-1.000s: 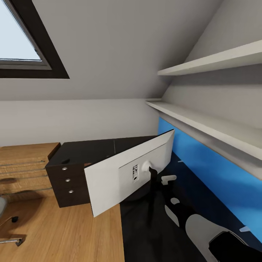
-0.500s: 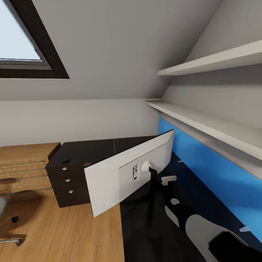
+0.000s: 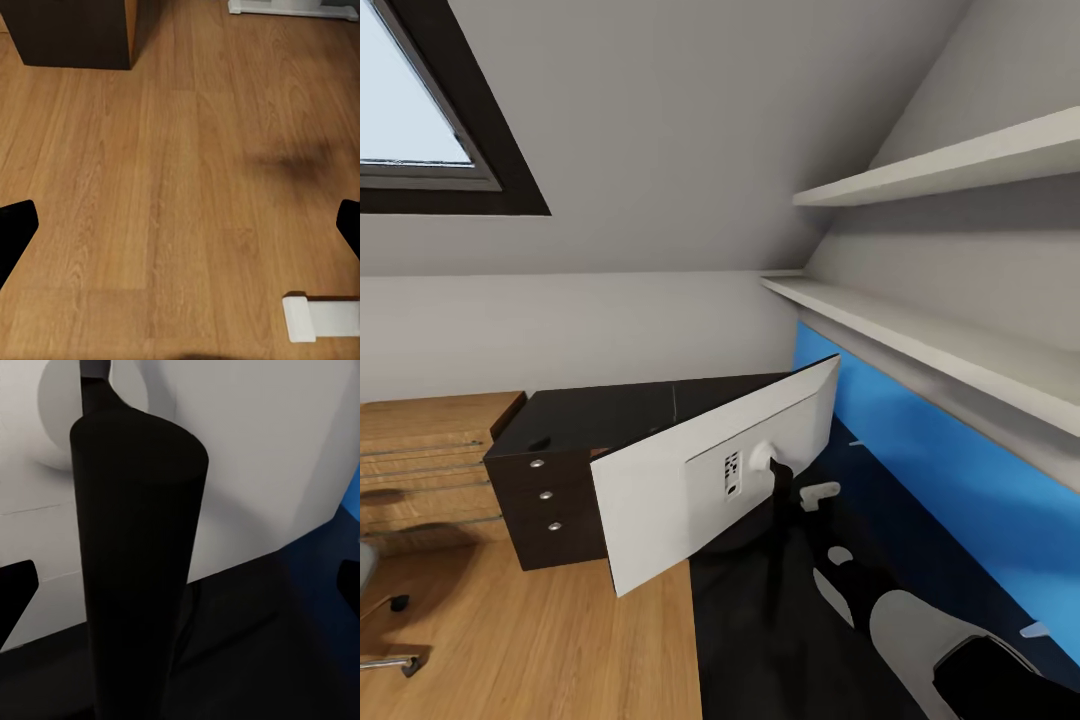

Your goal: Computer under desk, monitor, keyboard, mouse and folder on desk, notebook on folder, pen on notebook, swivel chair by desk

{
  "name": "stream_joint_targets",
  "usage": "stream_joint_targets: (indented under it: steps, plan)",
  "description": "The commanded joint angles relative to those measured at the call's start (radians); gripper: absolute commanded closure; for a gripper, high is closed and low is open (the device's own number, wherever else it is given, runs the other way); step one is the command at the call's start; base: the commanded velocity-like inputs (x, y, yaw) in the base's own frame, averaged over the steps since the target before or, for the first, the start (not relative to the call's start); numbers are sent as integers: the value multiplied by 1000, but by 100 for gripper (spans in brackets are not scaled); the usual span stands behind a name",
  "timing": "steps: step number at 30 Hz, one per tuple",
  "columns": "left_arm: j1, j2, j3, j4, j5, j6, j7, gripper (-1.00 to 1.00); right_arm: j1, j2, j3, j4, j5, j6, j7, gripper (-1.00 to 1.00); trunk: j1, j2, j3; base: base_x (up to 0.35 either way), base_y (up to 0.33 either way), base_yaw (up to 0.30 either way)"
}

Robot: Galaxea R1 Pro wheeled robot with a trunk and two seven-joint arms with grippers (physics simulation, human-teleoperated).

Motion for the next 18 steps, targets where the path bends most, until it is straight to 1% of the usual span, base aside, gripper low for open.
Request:
stream_joint_targets:
  steps: [1, 9, 18]
  plan:
    - [-1, 0, 1, 1, 2, -3, -1, -100, -1, 0, 9, 1, -4, -3, -5, -100, 1, -2, -2, 0, 0, 0]
    - [-1, 0, 1, 1, 2, -3, 0, -100, -1, 0, 10, 2, 3, -3, -5, -100, 1, -2, -2, 0, 0, 0]
    - [-1, -1, 1, 1, 2, -3, 0, -100, -1, 1, 10, 2, 5, -3, -5, -100, 35, -65, -30, 0, 0, 0]
